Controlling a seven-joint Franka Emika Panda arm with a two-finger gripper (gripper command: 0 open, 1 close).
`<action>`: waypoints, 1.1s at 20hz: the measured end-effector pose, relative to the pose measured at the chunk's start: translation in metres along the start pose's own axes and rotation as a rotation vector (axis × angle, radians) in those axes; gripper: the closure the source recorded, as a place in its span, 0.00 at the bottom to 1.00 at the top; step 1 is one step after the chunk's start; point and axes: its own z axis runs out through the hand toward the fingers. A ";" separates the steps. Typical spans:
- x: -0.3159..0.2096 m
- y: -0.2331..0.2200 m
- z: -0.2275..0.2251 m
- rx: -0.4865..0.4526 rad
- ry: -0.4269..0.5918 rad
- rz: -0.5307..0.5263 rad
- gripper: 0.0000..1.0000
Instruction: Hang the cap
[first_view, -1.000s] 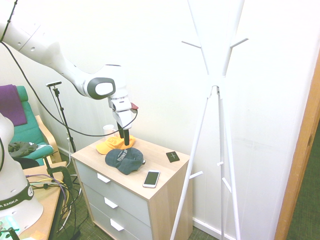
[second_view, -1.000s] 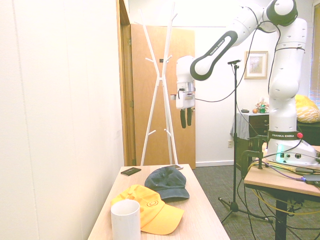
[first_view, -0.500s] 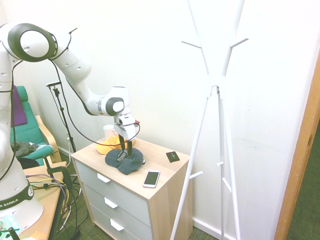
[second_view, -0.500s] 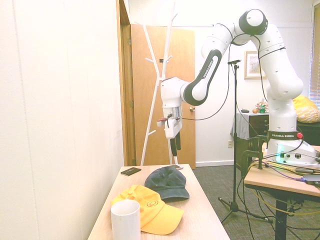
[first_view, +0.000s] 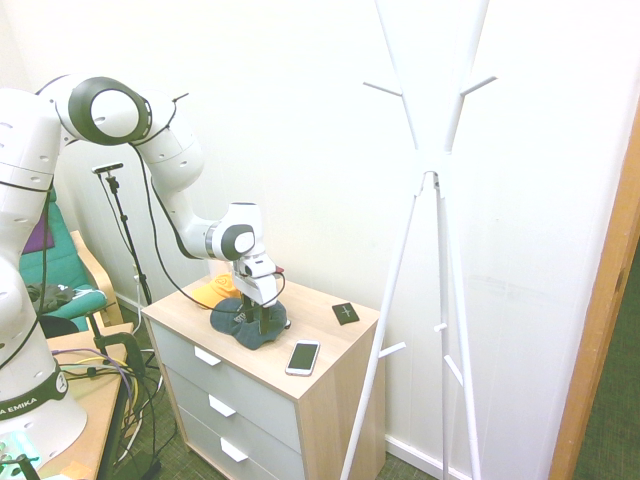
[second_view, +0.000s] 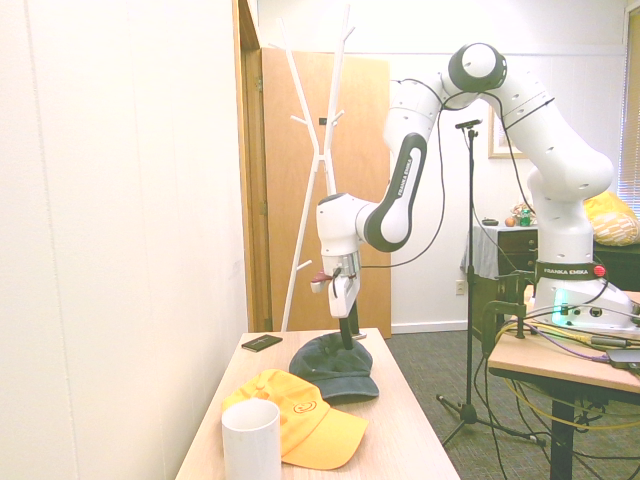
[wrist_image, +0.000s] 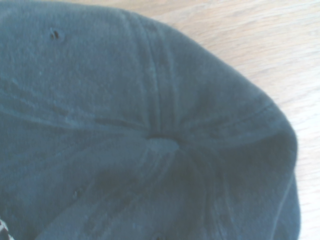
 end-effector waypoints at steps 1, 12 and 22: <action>-0.001 0.000 0.001 0.001 0.004 -0.002 1.00; -0.001 0.000 0.004 -0.005 0.022 -0.006 1.00; -0.002 0.001 0.006 -0.010 0.023 0.003 1.00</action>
